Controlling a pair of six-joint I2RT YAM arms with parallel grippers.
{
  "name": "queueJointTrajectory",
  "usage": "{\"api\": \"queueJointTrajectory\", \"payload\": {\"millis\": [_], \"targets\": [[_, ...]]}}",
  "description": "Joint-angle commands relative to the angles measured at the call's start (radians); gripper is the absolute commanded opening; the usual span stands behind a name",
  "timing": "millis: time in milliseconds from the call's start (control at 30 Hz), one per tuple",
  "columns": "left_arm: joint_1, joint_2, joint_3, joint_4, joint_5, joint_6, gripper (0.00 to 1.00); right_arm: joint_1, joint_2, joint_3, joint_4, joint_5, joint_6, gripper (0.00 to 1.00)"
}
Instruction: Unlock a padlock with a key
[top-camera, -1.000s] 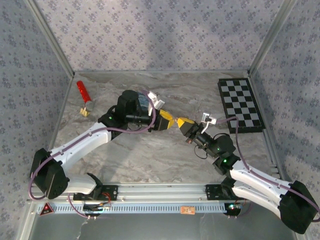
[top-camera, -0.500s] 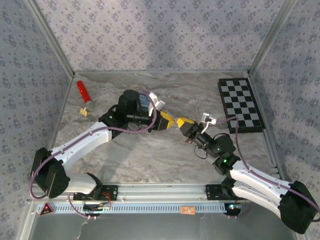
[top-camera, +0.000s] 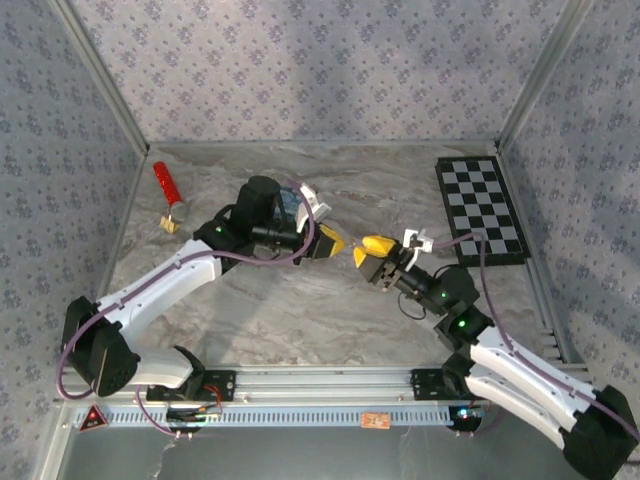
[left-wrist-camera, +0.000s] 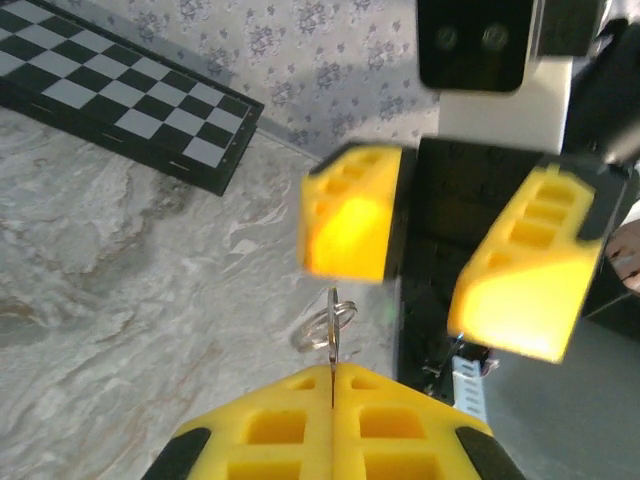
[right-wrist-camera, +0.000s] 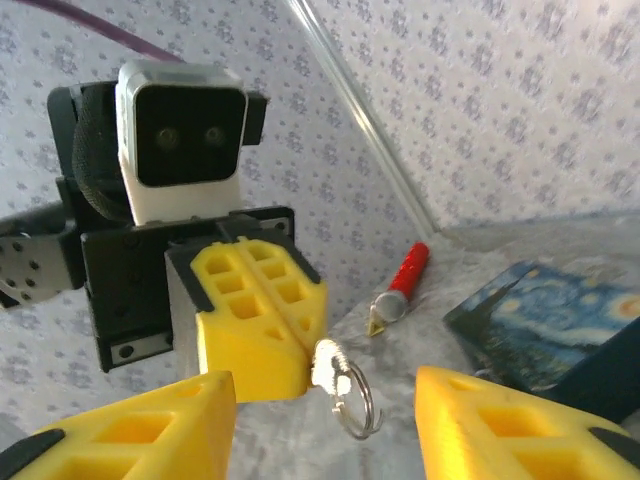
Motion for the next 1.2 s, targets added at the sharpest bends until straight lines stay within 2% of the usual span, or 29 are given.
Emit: {"api": "queueJointTrajectory", "payload": {"millis": [0,100,200,333,467,633,733,1167], "targets": [[-0.001,-0.017,0.100,-0.237,-0.010,0.188,0.00,-0.156,-0.011,0.066,-0.190,-0.305,-0.090,0.55],[-0.001,-0.010,0.146,-0.363,0.028,0.274,0.00,-0.290,0.029,0.034,-0.037,-0.496,0.026,0.56],[-0.005,0.006,0.183,-0.430,0.068,0.311,0.00,-0.268,0.057,0.085,-0.062,-0.609,-0.005,0.56],[-0.027,0.048,0.243,-0.549,0.067,0.373,0.00,-0.156,0.075,0.193,-0.290,-0.600,-0.192,0.55],[-0.042,0.065,0.251,-0.573,0.055,0.395,0.00,-0.137,0.122,0.202,-0.224,-0.629,-0.171,0.54],[-0.063,0.081,0.266,-0.602,0.059,0.415,0.00,-0.093,0.185,0.237,-0.254,-0.650,-0.211,0.48],[-0.067,0.077,0.267,-0.608,0.062,0.420,0.00,-0.080,0.189,0.246,-0.285,-0.643,-0.237,0.46],[-0.061,0.069,0.265,-0.610,0.055,0.421,0.00,-0.088,0.153,0.240,-0.395,-0.646,-0.299,0.29]]}}
